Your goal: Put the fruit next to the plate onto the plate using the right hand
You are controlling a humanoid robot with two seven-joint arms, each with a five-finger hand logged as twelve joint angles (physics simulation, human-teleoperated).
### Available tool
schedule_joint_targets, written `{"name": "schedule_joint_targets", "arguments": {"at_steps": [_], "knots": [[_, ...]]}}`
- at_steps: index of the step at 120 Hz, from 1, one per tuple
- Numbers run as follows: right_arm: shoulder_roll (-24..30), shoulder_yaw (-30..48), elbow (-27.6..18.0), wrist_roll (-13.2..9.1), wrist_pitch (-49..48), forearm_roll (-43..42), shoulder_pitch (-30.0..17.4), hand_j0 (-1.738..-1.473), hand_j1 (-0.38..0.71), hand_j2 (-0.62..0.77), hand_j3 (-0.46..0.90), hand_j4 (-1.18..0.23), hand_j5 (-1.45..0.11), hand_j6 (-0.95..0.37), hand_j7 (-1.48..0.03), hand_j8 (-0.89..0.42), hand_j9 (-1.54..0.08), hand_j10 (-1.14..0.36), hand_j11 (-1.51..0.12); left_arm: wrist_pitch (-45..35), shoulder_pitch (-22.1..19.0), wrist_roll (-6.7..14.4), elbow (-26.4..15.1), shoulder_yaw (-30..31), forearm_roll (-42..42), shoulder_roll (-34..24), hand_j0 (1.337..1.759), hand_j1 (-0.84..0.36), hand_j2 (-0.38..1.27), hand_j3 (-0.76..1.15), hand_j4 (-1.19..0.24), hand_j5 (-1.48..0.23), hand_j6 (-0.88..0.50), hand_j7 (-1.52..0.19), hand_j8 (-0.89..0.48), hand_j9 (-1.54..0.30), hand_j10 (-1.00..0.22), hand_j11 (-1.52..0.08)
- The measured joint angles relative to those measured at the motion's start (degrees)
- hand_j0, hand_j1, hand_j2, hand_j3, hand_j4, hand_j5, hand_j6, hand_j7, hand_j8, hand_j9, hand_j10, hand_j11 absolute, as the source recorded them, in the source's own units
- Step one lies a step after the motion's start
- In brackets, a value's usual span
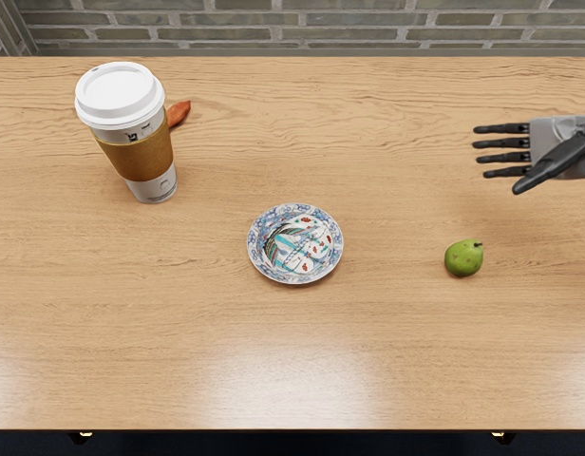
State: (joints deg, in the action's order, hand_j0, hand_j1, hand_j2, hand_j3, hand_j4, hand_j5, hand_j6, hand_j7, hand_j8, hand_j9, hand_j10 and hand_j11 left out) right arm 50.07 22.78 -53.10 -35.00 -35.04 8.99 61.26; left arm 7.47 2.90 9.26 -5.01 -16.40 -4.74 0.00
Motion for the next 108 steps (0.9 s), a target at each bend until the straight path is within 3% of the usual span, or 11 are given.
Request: {"name": "schedule_joint_targets", "arguments": {"at_steps": [44, 88, 108], "knots": [[0.6, 1.0, -1.0, 0.0, 0.0, -0.5, 0.6, -1.658, -0.35, 0.0, 0.0, 0.0, 0.0, 0.0, 0.0, 0.0, 0.0, 0.0, 0.0, 0.0, -0.1, 0.0, 0.1, -0.1, 0.0, 0.0, 1.658, 0.34, 0.0, 0.0, -0.01, -0.01, -0.01, -0.01, -0.01, -0.01, -0.01, -0.01], [1.7, -0.1, -17.5, 0.0, 0.0, -14.4, 8.2, -1.658, -0.32, -0.01, 0.0, -0.03, -0.03, -0.02, -0.03, -0.02, -0.03, -0.02, -0.03, 0.0, -0.1, 0.0, 0.0, 0.0, 0.0, 0.0, 1.658, 0.34, 0.0, 0.0, -0.01, -0.01, -0.01, -0.01, -0.01, -0.01, -0.01, -0.01], [1.7, -12.6, -21.2, 0.0, 0.0, -16.5, 18.4, -1.658, -0.27, -0.01, 0.0, -0.07, -0.09, -0.07, -0.09, -0.07, -0.09, -0.07, -0.09, 0.0, -0.2, 0.0, 0.0, 0.0, 0.0, 0.0, 1.658, 0.34, 0.0, 0.0, -0.01, -0.01, -0.01, -0.01, -0.01, -0.01, -0.01, -0.01]]}}
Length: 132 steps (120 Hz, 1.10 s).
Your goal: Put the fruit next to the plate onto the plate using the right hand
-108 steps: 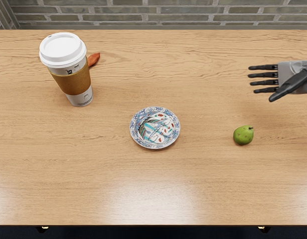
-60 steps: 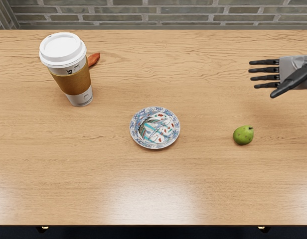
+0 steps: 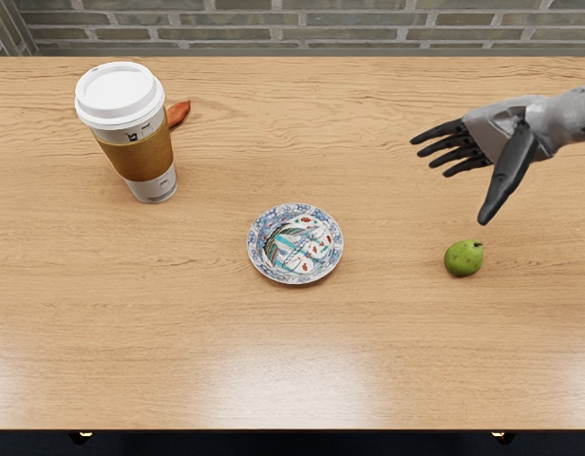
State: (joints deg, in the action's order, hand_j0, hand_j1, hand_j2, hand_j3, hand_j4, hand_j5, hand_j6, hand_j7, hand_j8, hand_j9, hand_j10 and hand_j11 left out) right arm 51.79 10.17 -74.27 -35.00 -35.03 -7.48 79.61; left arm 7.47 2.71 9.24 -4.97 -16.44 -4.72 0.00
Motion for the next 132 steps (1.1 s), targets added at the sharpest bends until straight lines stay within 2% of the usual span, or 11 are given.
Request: {"name": "schedule_joint_targets", "arguments": {"at_steps": [18, 30, 43, 84, 94, 132], "knots": [[1.3, -5.5, -6.3, 0.0, 0.0, -6.7, 5.5, -1.658, -0.24, -0.02, 0.0, -0.09, -0.12, -0.09, -0.12, -0.09, -0.12, -0.09, -0.12, 0.0, -0.3, 0.0, 0.0, 0.0, 0.0, 0.0, 1.658, 0.34, 0.0, 0.0, -0.01, -0.01, -0.01, -0.01, -0.01, -0.01, -0.01, -0.01], [2.3, -6.7, -9.8, 0.0, 0.4, -13.1, 7.1, -1.658, -0.23, -0.02, 0.0, -0.1, -0.13, -0.1, -0.13, -0.1, -0.13, -0.1, -0.13, 0.0, -0.4, 0.0, 0.0, 0.0, 0.0, 0.0, 1.658, 0.34, 0.0, 0.0, -0.01, -0.01, -0.01, -0.01, -0.01, -0.01, -0.01, -0.01], [2.0, -9.5, -11.5, 0.0, 4.8, -16.9, 7.8, -1.658, -0.2, -0.02, 0.0, -0.12, -0.16, -0.12, -0.16, -0.12, -0.16, -0.12, -0.16, 0.0, -0.3, 0.0, 0.0, 0.0, 0.0, 0.0, 1.658, 0.34, 0.0, 0.0, -0.01, -0.01, -0.01, -0.01, -0.01, -0.01, -0.01, -0.01], [-5.5, -19.8, -12.2, 0.0, 30.4, -21.9, 6.3, -1.658, -0.25, -0.02, 0.0, -0.09, -0.11, -0.09, -0.11, -0.09, -0.11, -0.09, -0.11, 0.0, -0.1, 0.0, 0.0, 0.0, 0.0, 0.0, 1.658, 0.34, 0.0, 0.0, -0.01, -0.01, -0.01, -0.01, -0.01, -0.01, -0.01, -0.01], [-6.4, -21.5, -12.7, 0.0, 33.0, -22.3, 5.8, -1.658, -0.27, -0.01, 0.0, -0.07, -0.09, -0.08, -0.09, -0.07, -0.09, -0.07, -0.09, 0.0, -0.1, 0.0, 0.0, 0.0, 0.0, 0.0, 1.658, 0.34, 0.0, 0.0, -0.01, -0.01, -0.01, -0.01, -0.01, -0.01, -0.01, -0.01], [-4.5, -23.8, -19.6, 0.0, 39.5, -23.5, 3.2, -1.658, -0.29, -0.01, 0.0, -0.05, -0.06, -0.05, -0.06, -0.05, -0.06, -0.05, -0.06, 0.0, -0.1, 0.0, 0.0, 0.0, 0.0, 0.0, 1.658, 0.34, 0.0, 0.0, -0.01, -0.01, -0.01, -0.01, -0.01, -0.01, -0.01, -0.01]]}}
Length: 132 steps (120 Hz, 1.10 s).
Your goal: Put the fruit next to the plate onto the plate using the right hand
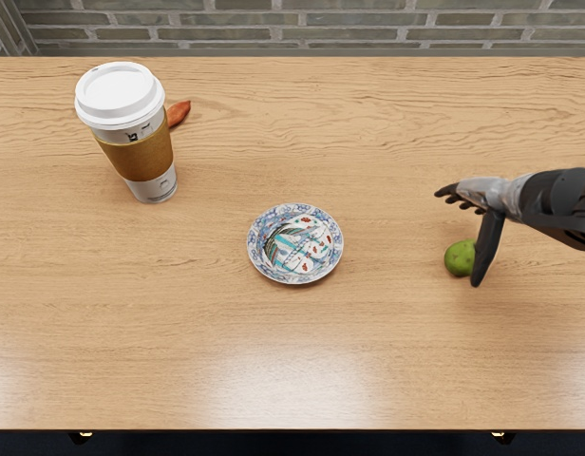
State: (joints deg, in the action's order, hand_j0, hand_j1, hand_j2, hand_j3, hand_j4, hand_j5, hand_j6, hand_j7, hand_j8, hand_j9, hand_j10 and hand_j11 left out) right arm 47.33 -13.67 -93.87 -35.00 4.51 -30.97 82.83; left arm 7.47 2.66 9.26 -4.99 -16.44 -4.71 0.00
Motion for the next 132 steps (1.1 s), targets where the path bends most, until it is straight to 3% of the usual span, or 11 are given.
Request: {"name": "schedule_joint_targets", "arguments": {"at_steps": [22, 58, 101, 132], "knots": [[0.2, -1.0, -3.1, 0.0, 9.2, -4.3, -2.9, -1.658, -0.3, -0.01, 0.0, -0.05, -0.06, -0.05, -0.06, -0.05, -0.06, -0.05, -0.06, 0.0, 0.1, 0.0, 0.0, 0.0, 0.0, 0.0, 1.658, 0.34, 0.0, 0.0, -0.01, -0.01, -0.01, -0.01, -0.01, -0.01, -0.01, -0.01], [-1.5, -1.9, -3.2, 0.0, 20.3, -11.9, -8.6, -1.658, -0.33, 0.0, 0.0, -0.02, -0.02, -0.02, -0.02, -0.02, -0.02, -0.02, -0.02, 0.0, 0.1, 0.0, 0.0, 0.0, 0.0, 0.0, 1.658, 0.34, 0.0, 0.0, -0.01, -0.01, -0.01, -0.01, -0.01, -0.01, -0.01, -0.01], [-4.4, -2.0, -1.3, 0.0, 22.1, -12.7, -10.9, -1.658, -0.07, -0.05, 0.0, -0.24, -0.31, -0.24, -0.31, -0.24, -0.31, -0.24, -0.31, 0.0, 0.1, 0.0, 0.0, 0.1, 0.0, 0.0, 1.658, 0.34, 0.0, 0.0, -0.01, -0.01, -0.01, -0.01, -0.01, -0.01, -0.01, -0.01], [-4.1, -2.2, -1.1, 0.0, 22.9, -12.8, -11.9, -1.658, 0.02, -0.06, 0.0, -0.31, -0.4, -0.31, -0.4, -0.31, -0.4, -0.31, -0.4, 0.0, 0.1, 0.0, 0.0, 0.0, 0.0, 0.0, 1.658, 0.34, 0.0, 0.0, -0.01, -0.01, -0.01, -0.01, -0.01, -0.01, -0.01, -0.01]]}}
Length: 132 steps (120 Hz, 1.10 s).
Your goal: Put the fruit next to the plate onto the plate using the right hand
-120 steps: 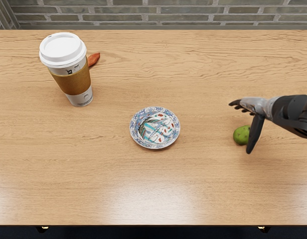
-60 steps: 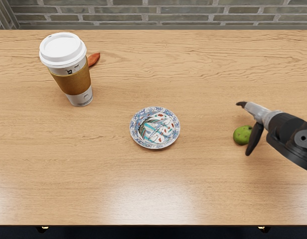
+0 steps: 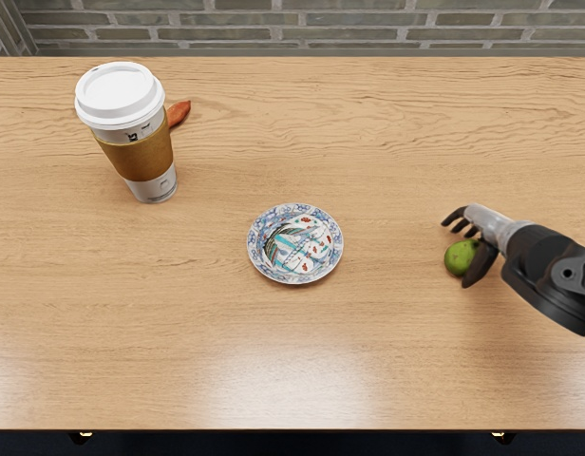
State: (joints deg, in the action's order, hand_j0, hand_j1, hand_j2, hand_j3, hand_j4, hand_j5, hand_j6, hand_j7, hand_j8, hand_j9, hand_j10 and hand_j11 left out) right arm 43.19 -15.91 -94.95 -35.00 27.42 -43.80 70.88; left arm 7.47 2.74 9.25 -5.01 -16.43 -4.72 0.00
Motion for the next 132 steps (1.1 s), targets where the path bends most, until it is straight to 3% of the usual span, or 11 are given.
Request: {"name": "schedule_joint_targets", "arguments": {"at_steps": [106, 132], "knots": [[1.0, 0.0, -1.0, 0.0, 0.4, 0.1, 0.6, -1.658, 0.21, -0.05, 0.0, -0.48, -0.63, -0.48, -0.62, -0.48, -0.63, -0.48, -0.63, 0.0, 0.1, 0.0, 0.0, 0.0, 0.0, 0.0, 1.658, 0.34, 0.0, 0.0, -0.01, -0.01, -0.01, -0.01, -0.01, -0.01, -0.01, -0.01], [1.0, 0.0, -1.1, 0.0, 0.3, 0.1, 0.6, -1.658, 0.25, 0.02, 0.0, -0.53, -0.7, -0.44, -0.69, -0.51, -0.7, -0.53, -0.7, 0.0, 0.1, 0.0, 0.0, 0.0, 0.0, 0.0, 1.658, 0.34, 0.0, 0.0, -0.01, -0.01, -0.01, -0.01, -0.01, -0.01, -0.01, -0.01]]}}
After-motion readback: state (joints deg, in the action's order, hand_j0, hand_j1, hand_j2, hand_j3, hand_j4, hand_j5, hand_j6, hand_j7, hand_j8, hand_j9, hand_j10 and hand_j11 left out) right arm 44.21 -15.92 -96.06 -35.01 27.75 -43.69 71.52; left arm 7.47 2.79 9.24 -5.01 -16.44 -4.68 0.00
